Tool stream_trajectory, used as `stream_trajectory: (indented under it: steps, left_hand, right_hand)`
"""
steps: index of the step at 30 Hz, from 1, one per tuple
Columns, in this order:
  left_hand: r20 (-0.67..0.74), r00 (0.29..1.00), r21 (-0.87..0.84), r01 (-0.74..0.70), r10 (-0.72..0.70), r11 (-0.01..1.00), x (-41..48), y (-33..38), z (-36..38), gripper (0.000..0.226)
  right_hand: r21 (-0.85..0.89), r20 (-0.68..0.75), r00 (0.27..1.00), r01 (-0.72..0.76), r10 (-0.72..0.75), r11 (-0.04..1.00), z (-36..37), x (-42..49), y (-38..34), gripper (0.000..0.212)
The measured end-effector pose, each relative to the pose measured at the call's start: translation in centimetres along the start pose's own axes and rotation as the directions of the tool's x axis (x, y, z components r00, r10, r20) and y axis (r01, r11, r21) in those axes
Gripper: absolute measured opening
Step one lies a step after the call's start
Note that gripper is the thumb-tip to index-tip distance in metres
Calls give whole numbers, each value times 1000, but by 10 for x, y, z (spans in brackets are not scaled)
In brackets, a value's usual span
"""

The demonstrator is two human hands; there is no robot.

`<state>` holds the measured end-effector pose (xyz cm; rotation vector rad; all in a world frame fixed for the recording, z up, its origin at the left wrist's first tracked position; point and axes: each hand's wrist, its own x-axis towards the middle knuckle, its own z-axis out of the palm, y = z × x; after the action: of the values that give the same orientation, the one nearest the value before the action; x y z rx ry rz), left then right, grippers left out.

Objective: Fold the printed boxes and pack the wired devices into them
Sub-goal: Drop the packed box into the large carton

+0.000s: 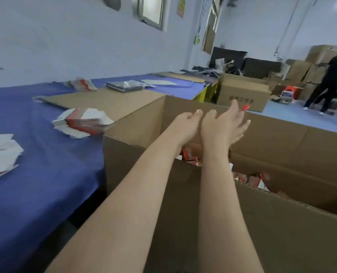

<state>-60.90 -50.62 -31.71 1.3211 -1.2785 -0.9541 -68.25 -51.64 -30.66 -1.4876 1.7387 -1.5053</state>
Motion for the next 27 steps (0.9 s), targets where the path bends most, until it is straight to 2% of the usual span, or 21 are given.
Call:
stream_trajectory:
  steps: [2,4,5,7,9,10,13,16,17,19,21,24,27]
  left_hand:
    - [-64,996,-61,-61,57,996,-3,1,-1,39]
    - [-236,970,-133,-91,58,987,-11,2,-28,36]
    - [-332,942,-164,-104,45,981,-16,1,-49,33]
    - [-519,854,-214,-160,27,964,-32,-6,-99,24]
    - [-707,706,-166,-213,34,963,-54,-16,-156,18]
    - [-779,626,-113,-185,29,976,-69,-24,-186,19]
    - [-896,431,-115,12,-109,993,-112,-58,-274,35]
    - [-915,329,-175,195,-232,965,-144,-93,-328,36]
    - [-924,300,-172,229,-238,958,-152,-103,-342,34]
    - [-933,260,-188,241,-250,952,-162,-120,-360,33]
    - [-922,268,-223,228,-281,948,-162,-136,-373,34]
    - [-880,307,-294,243,-361,924,-156,-150,-384,33]
    - [-907,247,-257,316,-341,913,-155,-156,-390,35]
  right_hand:
    - [32,-16,996,94,-93,995,4,-7,-2,54]
    - [239,25,971,225,-238,945,23,-26,-14,47]
    - [377,83,958,223,-273,899,35,-43,-24,42]
    - [559,225,912,167,-343,812,67,-80,-45,28]
    - [618,375,817,133,-439,775,109,-121,-62,23]
    - [623,456,759,101,-465,776,132,-143,-69,23]
    - [519,688,546,91,-479,850,202,-208,-84,21]
    - [332,822,405,229,-400,915,256,-247,-81,34]
    - [297,842,384,257,-380,920,271,-257,-83,37]
    - [262,843,390,304,-371,916,296,-269,-88,41]
    - [215,834,406,385,-374,897,317,-277,-94,40]
    - [78,854,387,565,-348,821,336,-287,-100,36]
    - [68,855,382,588,-350,806,341,-301,-96,31]
